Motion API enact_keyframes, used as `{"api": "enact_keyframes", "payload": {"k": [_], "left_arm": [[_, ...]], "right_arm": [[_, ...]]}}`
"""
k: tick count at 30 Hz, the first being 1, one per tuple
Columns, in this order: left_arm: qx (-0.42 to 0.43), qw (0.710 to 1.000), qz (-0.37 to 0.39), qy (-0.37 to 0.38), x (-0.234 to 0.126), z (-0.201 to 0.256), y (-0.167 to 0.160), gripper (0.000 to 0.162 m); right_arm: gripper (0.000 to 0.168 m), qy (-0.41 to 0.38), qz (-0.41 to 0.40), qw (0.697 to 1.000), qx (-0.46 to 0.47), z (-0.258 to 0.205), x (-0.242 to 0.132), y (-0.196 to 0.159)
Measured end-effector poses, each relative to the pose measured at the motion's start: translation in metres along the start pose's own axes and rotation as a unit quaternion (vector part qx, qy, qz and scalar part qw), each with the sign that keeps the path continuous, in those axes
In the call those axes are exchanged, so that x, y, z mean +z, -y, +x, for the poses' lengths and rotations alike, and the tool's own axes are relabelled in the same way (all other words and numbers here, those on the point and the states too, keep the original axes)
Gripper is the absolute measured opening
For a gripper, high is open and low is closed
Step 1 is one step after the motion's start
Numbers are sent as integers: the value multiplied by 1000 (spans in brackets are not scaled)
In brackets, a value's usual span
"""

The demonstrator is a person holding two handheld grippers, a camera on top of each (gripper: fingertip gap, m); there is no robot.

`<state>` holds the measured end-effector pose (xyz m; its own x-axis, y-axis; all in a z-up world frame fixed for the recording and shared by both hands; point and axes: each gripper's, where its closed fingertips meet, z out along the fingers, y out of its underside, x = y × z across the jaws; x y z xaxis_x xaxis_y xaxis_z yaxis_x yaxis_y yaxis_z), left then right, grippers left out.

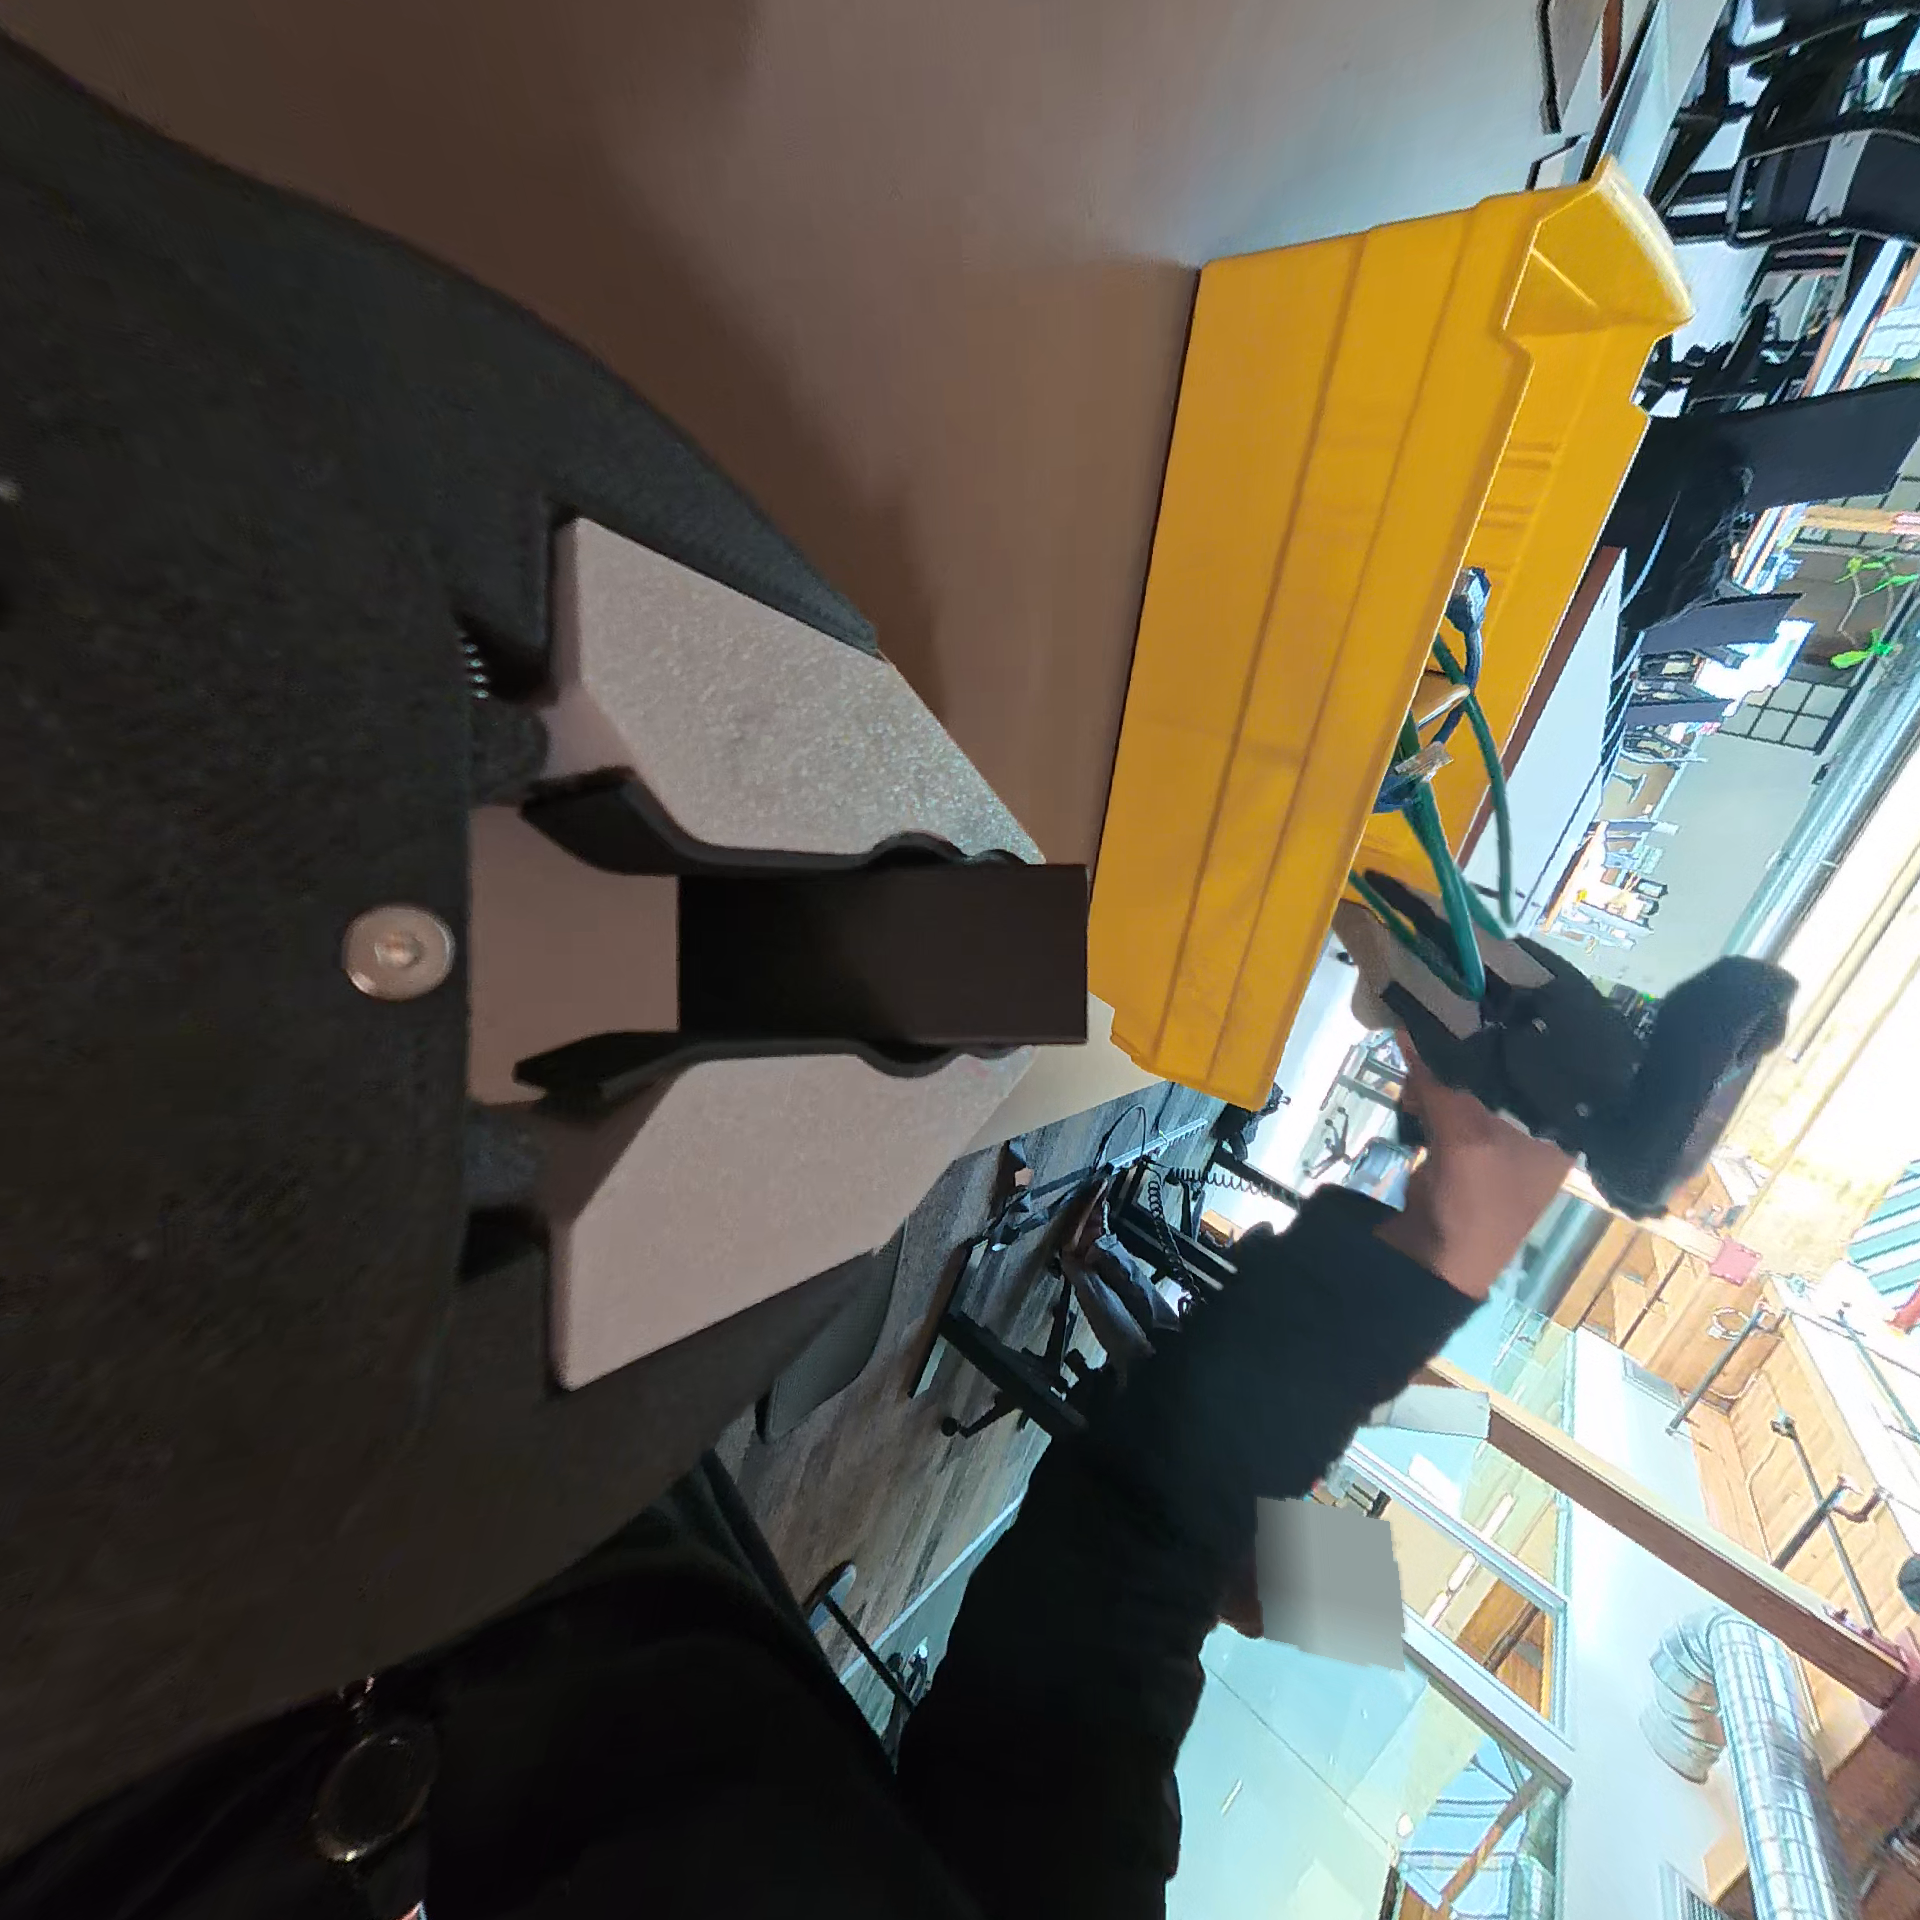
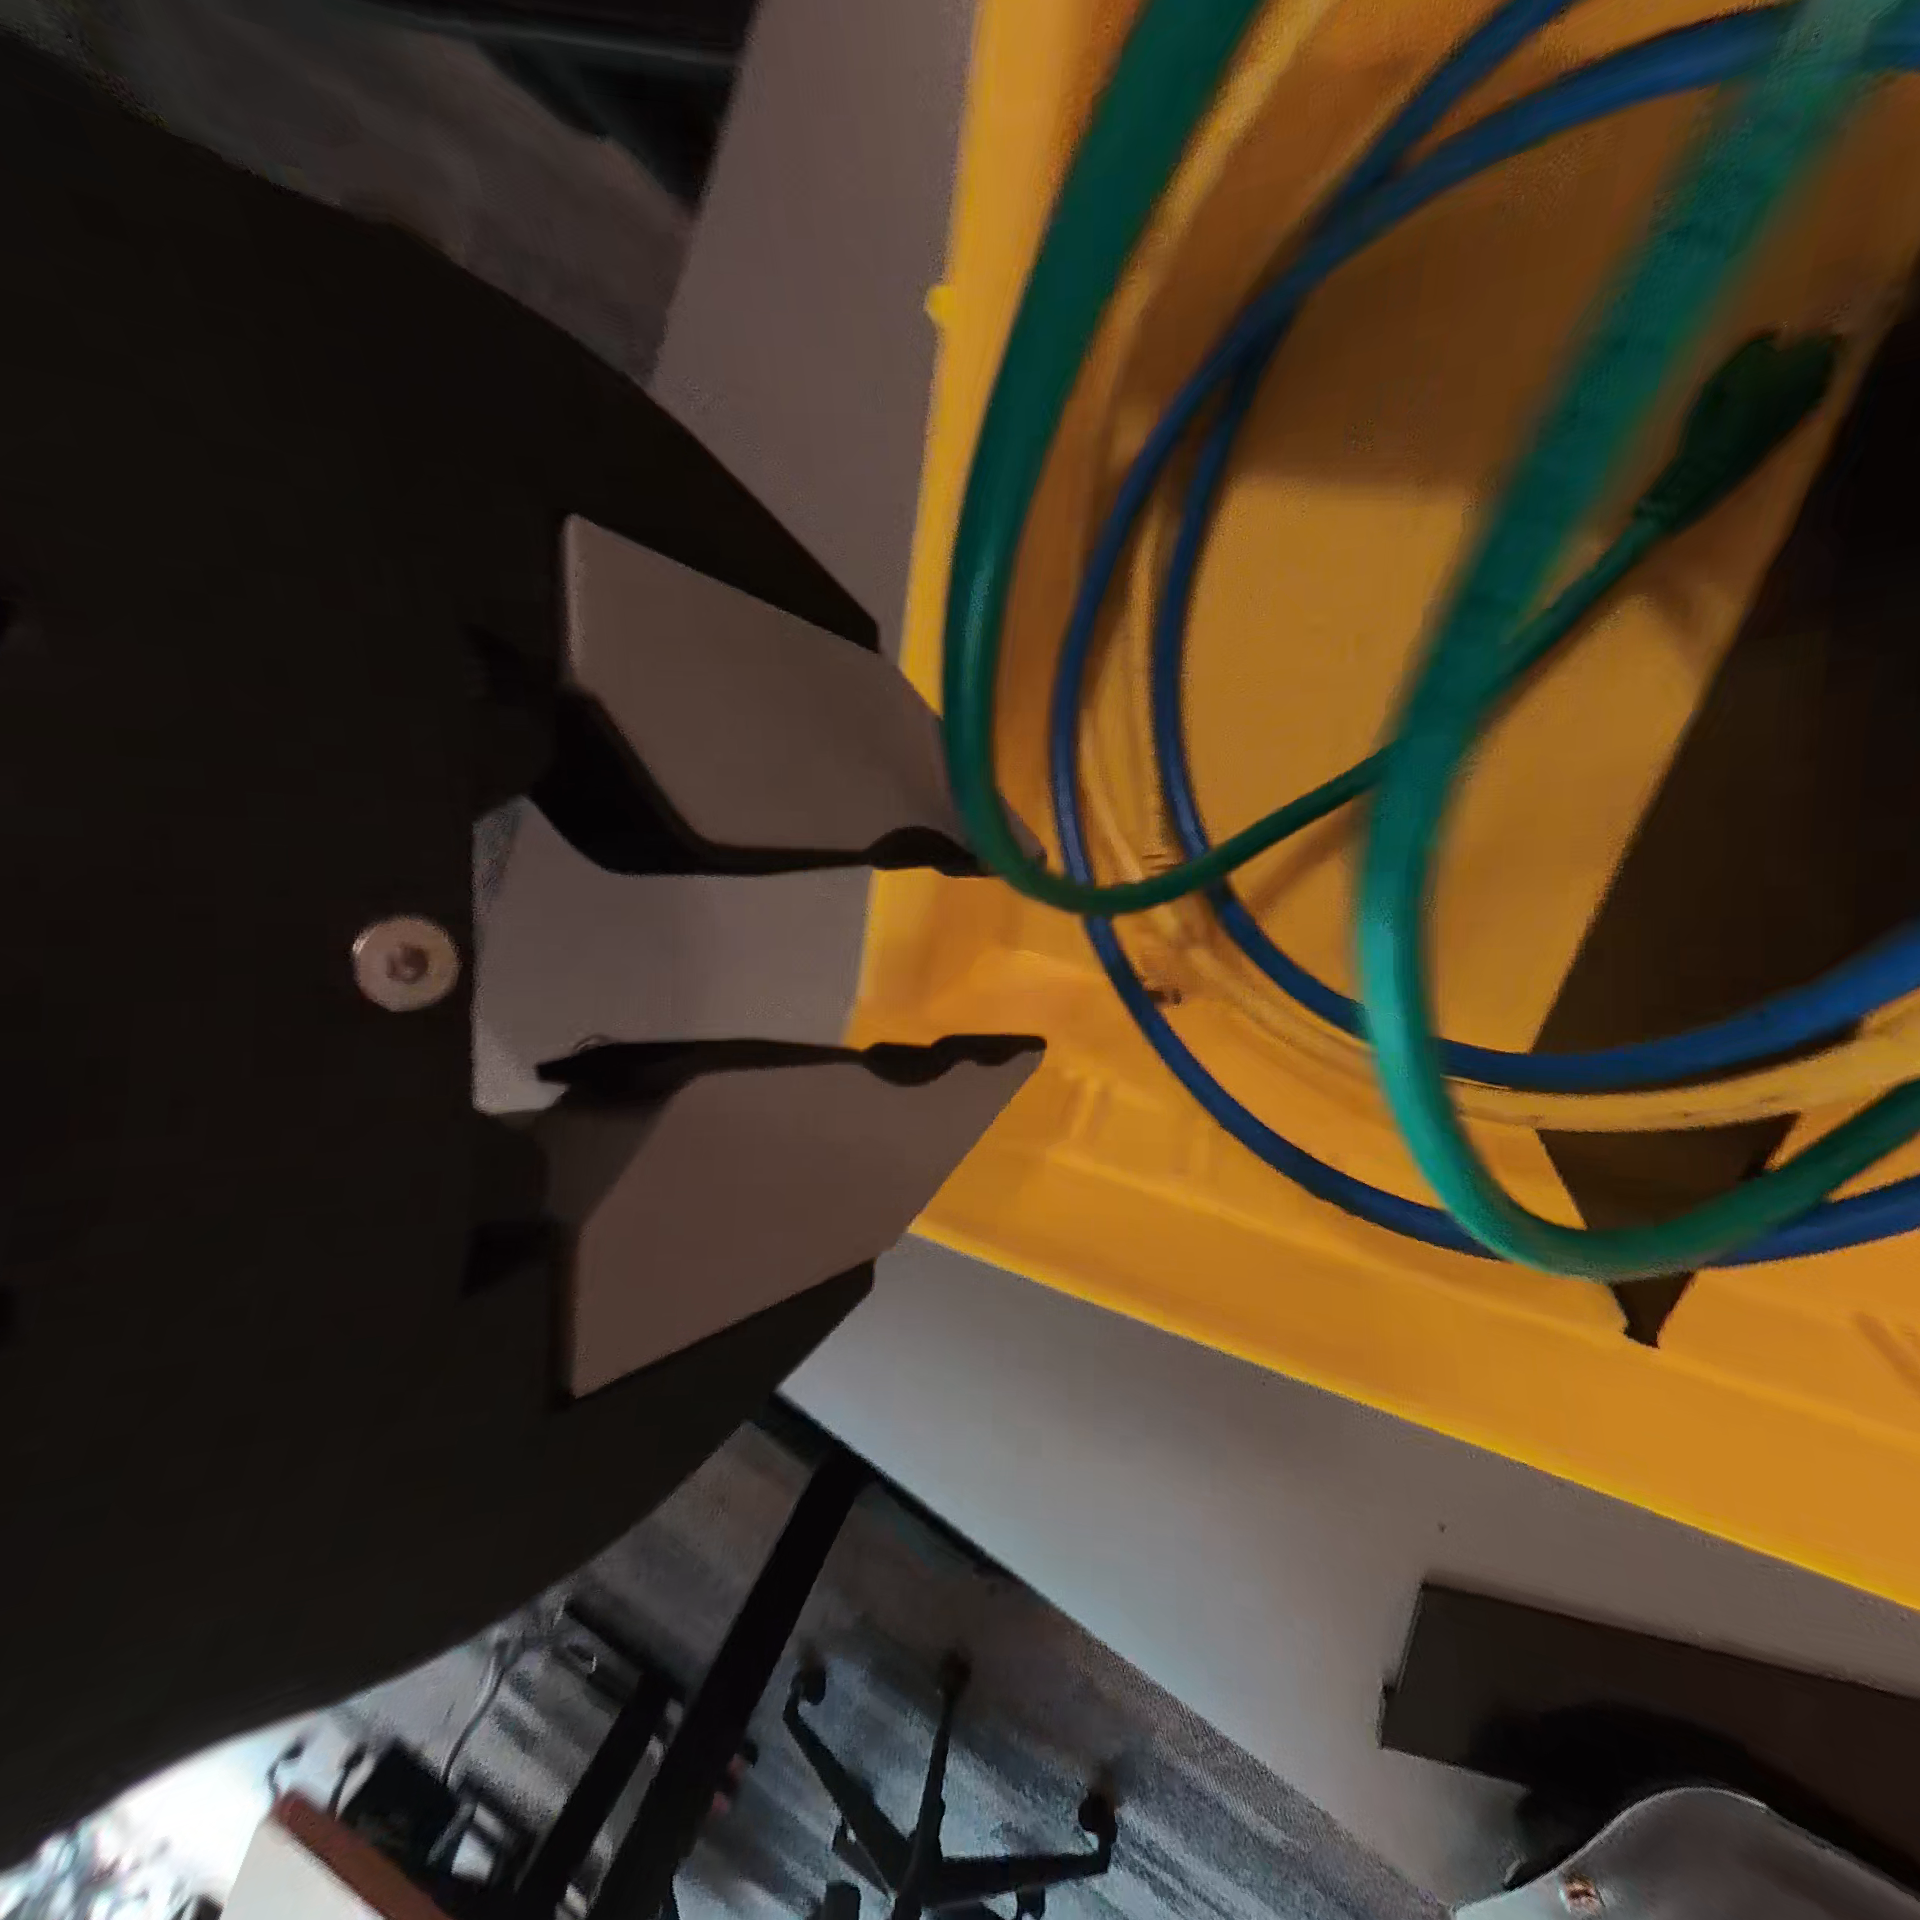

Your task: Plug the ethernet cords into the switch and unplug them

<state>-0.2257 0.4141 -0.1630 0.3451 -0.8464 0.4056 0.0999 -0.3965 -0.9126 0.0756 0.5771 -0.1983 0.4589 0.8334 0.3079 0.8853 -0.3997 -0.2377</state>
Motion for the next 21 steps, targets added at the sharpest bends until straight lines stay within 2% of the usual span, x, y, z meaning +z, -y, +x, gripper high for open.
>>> {"api": "enact_keyframes", "payload": {"k": [4, 7, 11, 14, 16, 18, 21], "left_arm": [[2, 1000, -4, 0, 1, 0, -1, 26], [2, 1000, -2, 1, 0, 1, -1, 25], [0, 1000, 1, 1, -1, 1, 0, 25], [-3, 1000, 1, 1, -1, 0, 0, 25], [-4, 1000, 2, 1, -1, 0, 0, 25], [-1, 1000, 2, 1, -1, 0, 0, 25], [-5, 1000, -1, 2, -1, -1, -1, 25]], "right_arm": [[40, -10, -13, 999, -36, 7, -25, -20], [38, -17, -11, 999, -29, 11, -38, -27], [33, -9, 67, 998, -2, 12, -63, -8], [15, -3, 165, 985, 48, 19, -86, 22], [13, 97, 246, 962, 67, -9, -102, 51], [12, 194, 296, 934, 47, -45, -115, 70], [22, 279, 283, 917, 23, -85, -106, 79]]}}
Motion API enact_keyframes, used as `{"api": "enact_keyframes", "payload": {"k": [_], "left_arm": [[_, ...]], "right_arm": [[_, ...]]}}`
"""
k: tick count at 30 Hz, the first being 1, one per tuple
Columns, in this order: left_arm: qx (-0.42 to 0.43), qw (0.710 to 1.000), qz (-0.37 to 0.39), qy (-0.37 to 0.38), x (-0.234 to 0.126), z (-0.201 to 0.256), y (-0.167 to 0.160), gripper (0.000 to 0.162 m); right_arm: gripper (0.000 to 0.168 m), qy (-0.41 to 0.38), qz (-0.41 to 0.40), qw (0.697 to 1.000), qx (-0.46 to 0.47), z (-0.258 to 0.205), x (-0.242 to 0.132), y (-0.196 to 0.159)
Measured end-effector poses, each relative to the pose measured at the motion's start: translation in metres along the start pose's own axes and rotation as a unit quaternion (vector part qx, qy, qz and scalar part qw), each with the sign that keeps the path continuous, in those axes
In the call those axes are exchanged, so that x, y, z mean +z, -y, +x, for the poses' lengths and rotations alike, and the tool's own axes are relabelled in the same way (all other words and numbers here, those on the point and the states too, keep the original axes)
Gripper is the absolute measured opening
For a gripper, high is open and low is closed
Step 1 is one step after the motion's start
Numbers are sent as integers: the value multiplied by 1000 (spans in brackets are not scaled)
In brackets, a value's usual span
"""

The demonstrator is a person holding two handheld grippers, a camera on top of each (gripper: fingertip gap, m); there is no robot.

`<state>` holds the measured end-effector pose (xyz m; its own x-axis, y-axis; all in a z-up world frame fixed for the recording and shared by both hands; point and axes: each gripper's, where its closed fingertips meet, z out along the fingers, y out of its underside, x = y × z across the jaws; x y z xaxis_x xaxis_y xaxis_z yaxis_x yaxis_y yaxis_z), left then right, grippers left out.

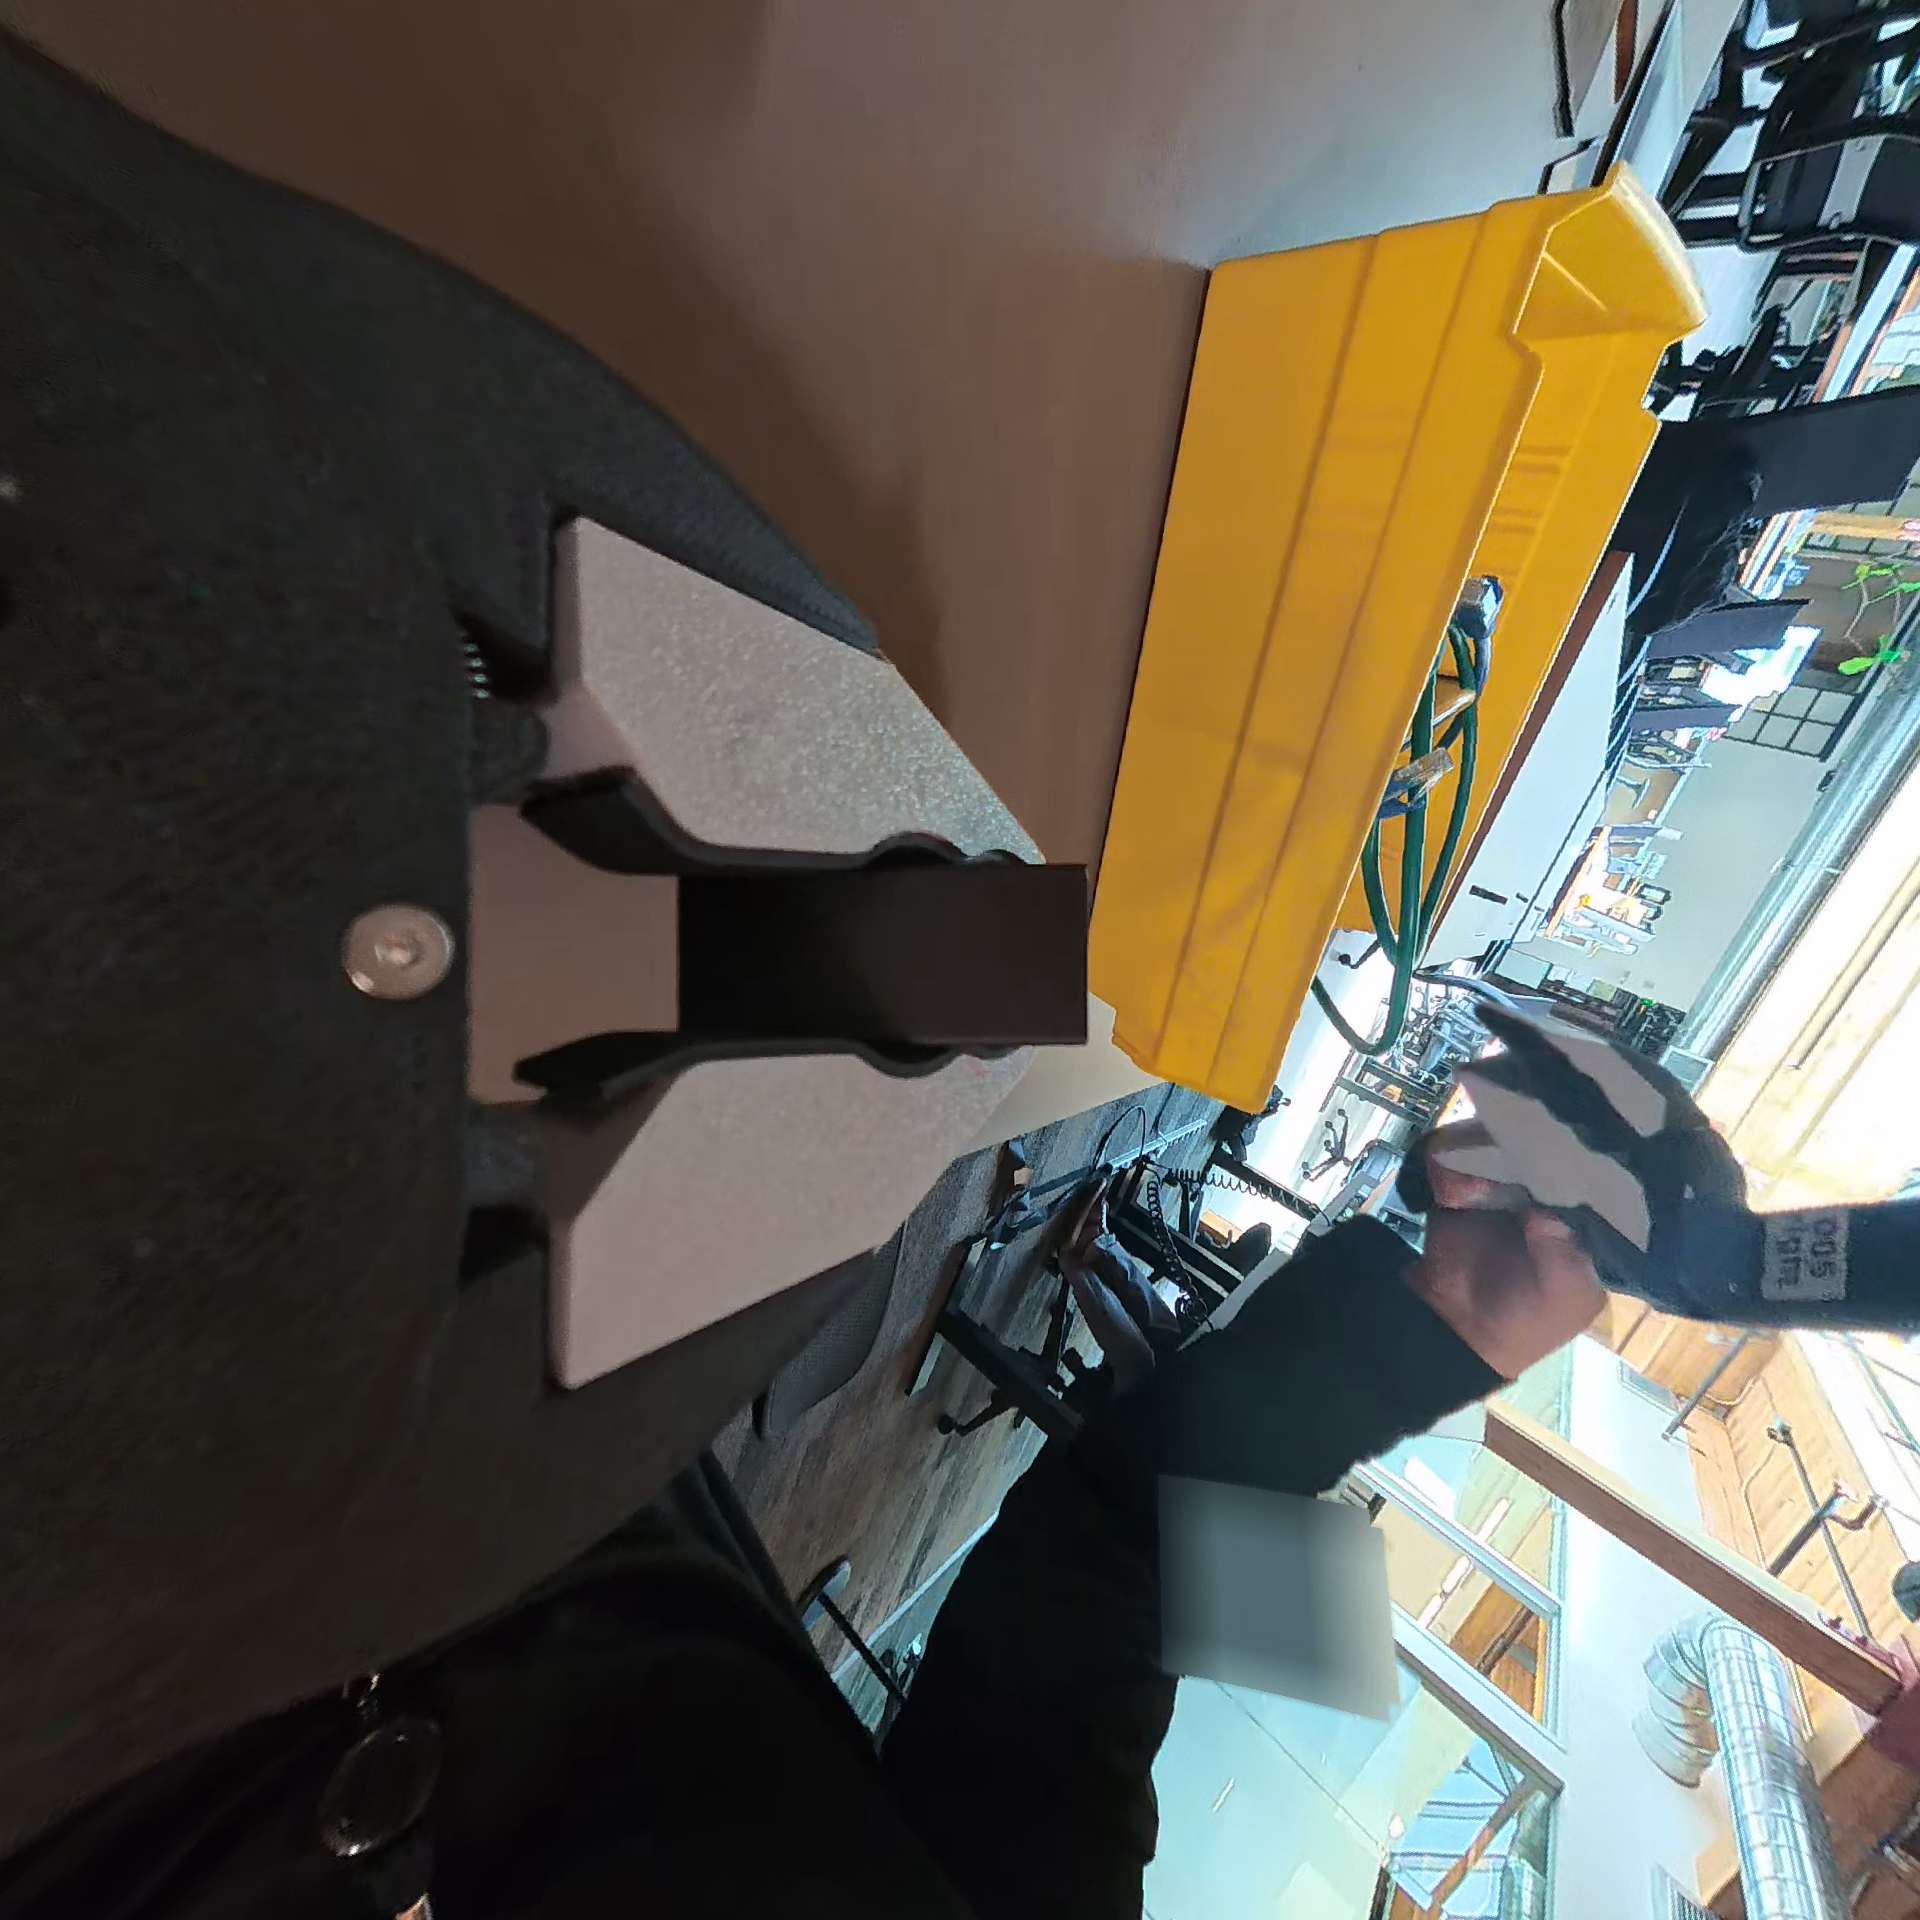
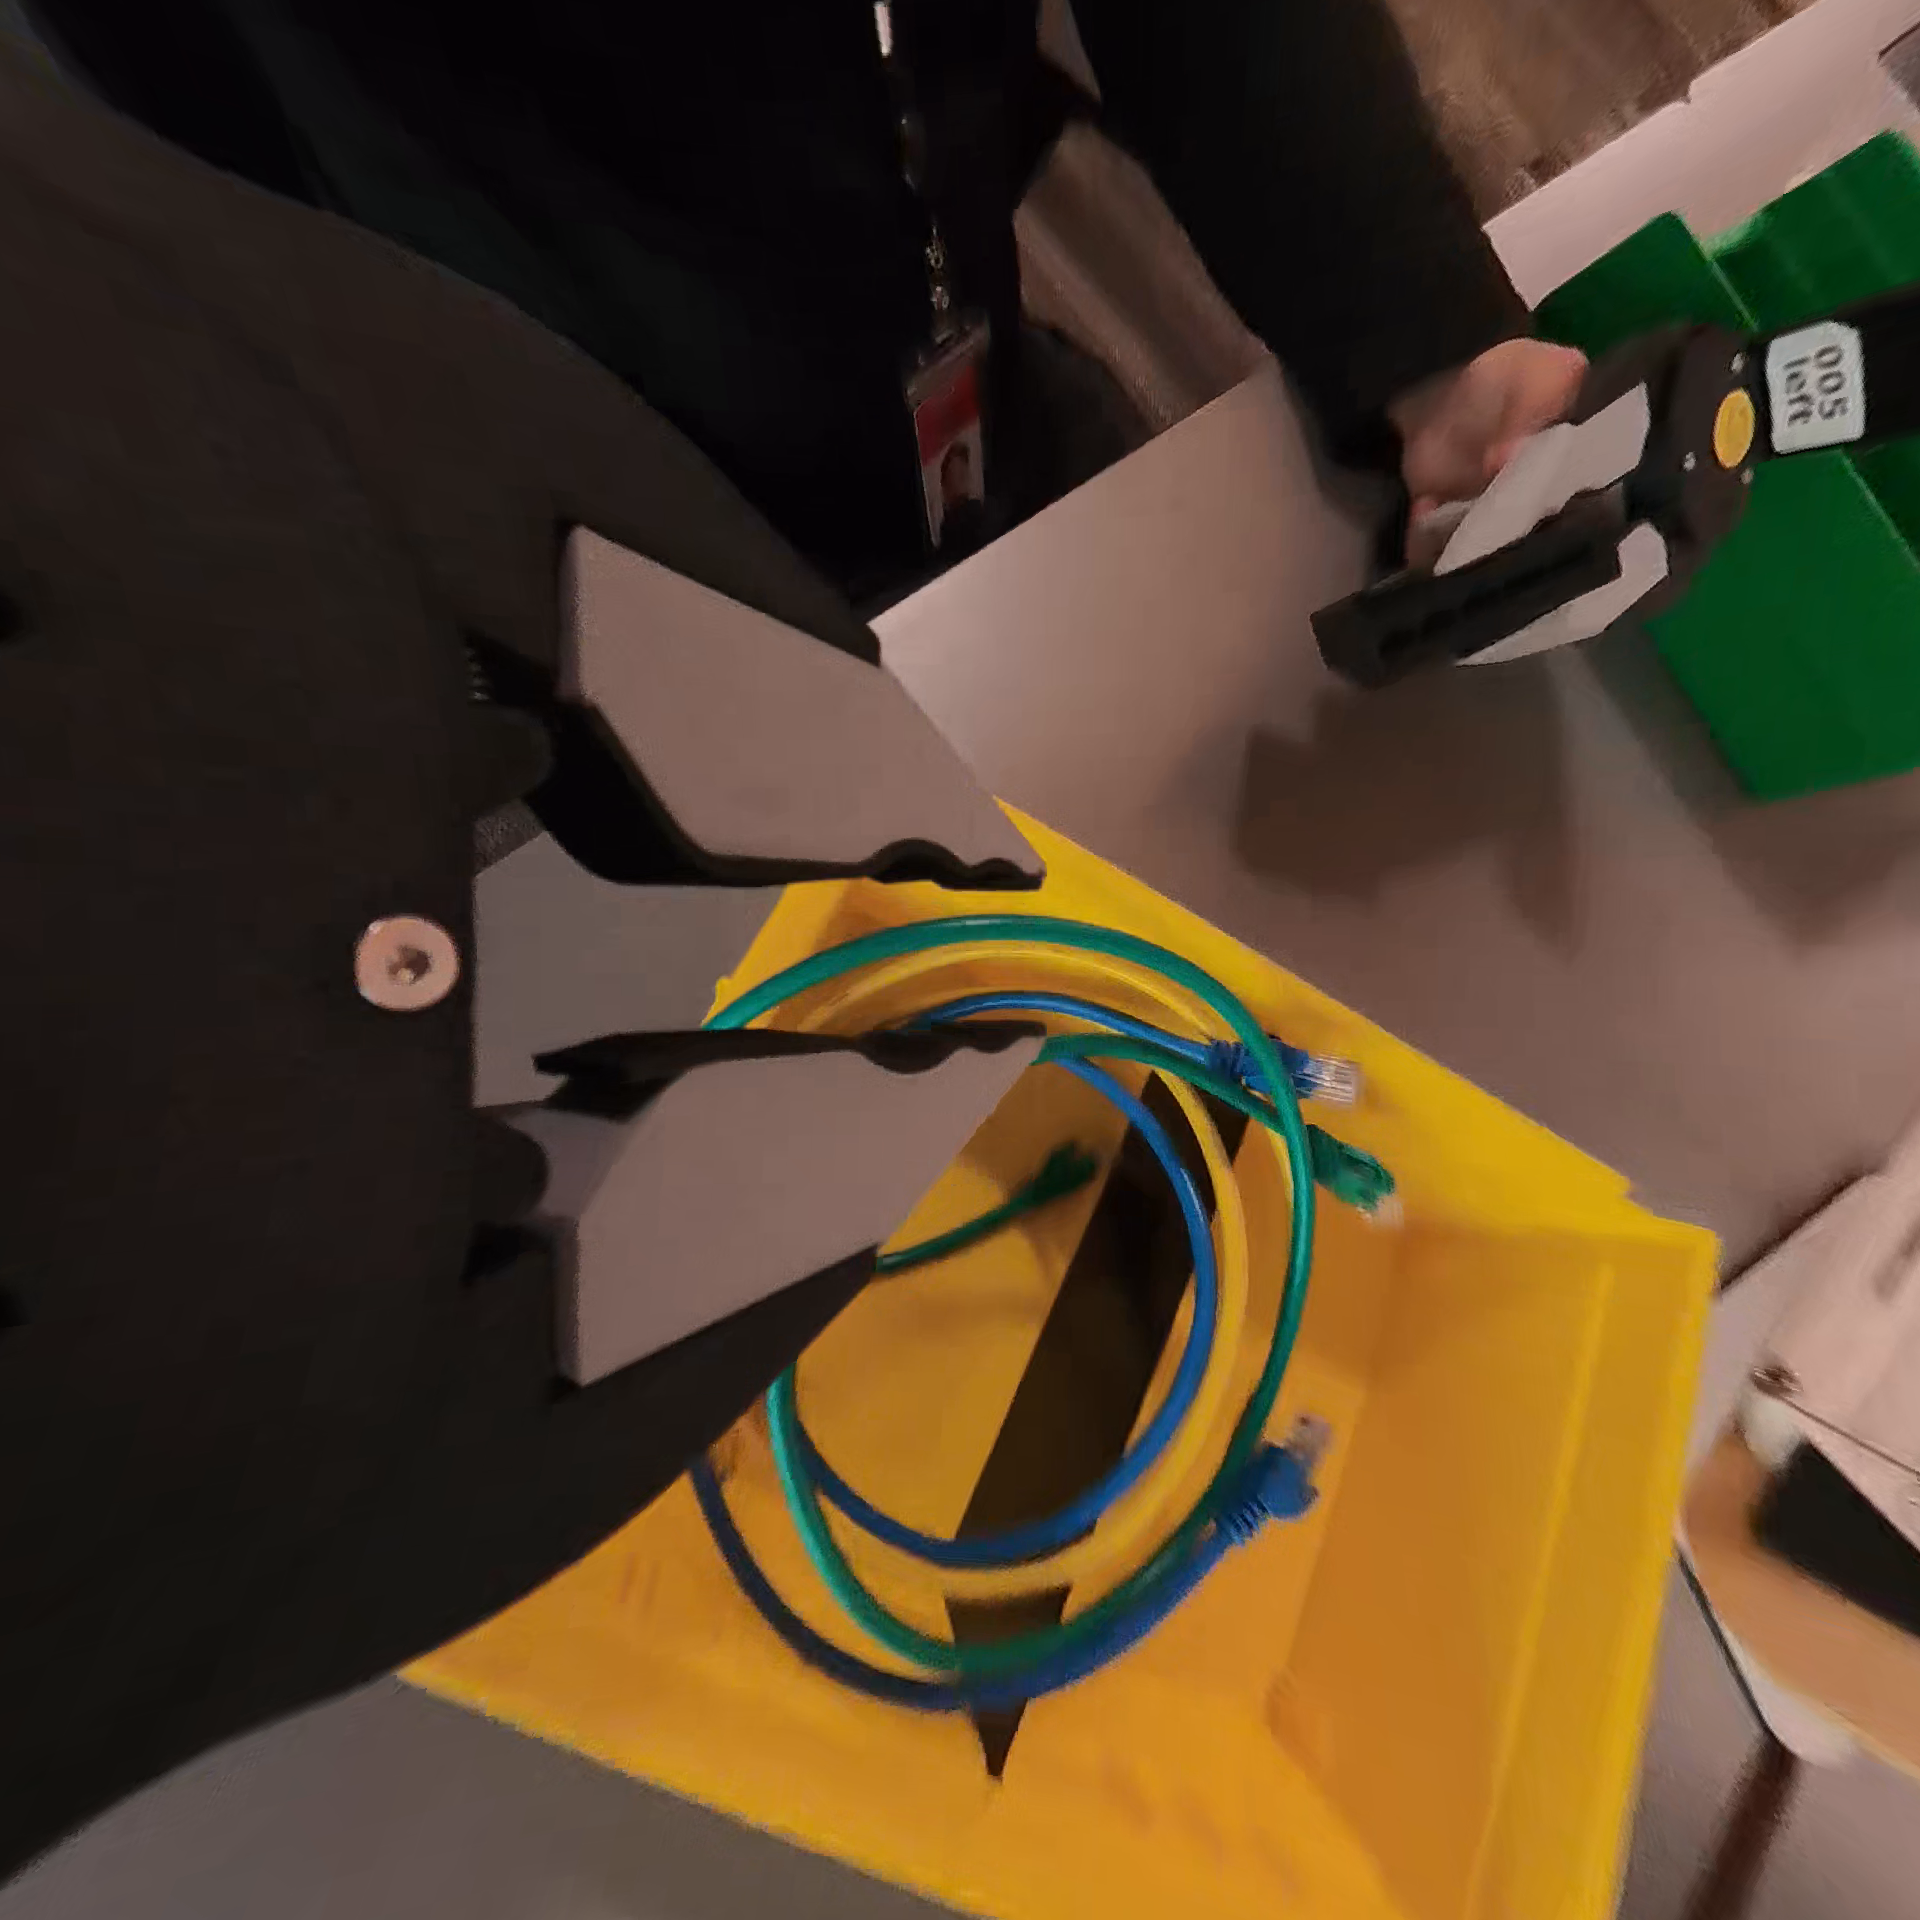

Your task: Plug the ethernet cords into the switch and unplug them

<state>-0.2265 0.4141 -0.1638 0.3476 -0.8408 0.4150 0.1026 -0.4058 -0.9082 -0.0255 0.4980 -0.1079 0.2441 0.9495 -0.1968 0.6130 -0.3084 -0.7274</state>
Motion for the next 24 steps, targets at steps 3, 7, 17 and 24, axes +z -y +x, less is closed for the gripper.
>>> {"api": "enact_keyframes", "payload": {"k": [3, 7, 17, 24], "left_arm": [[0, 1000, 3, 0, 0, 0, 1, 25], [3, 1000, 1, 1, -1, 0, 0, 25], [2, 1000, 1, 1, 0, 0, 0, 25], [14, 1000, -5, 1, 1, 2, -1, 26]], "right_arm": [[21, -13, -69, 997, 43, 18, 29, -27], [19, -51, -197, 978, 48, 44, 58, -83], [22, -168, -256, 952, -11, 75, 59, -90], [30, -242, -197, 945, -94, 81, 18, -54]]}}
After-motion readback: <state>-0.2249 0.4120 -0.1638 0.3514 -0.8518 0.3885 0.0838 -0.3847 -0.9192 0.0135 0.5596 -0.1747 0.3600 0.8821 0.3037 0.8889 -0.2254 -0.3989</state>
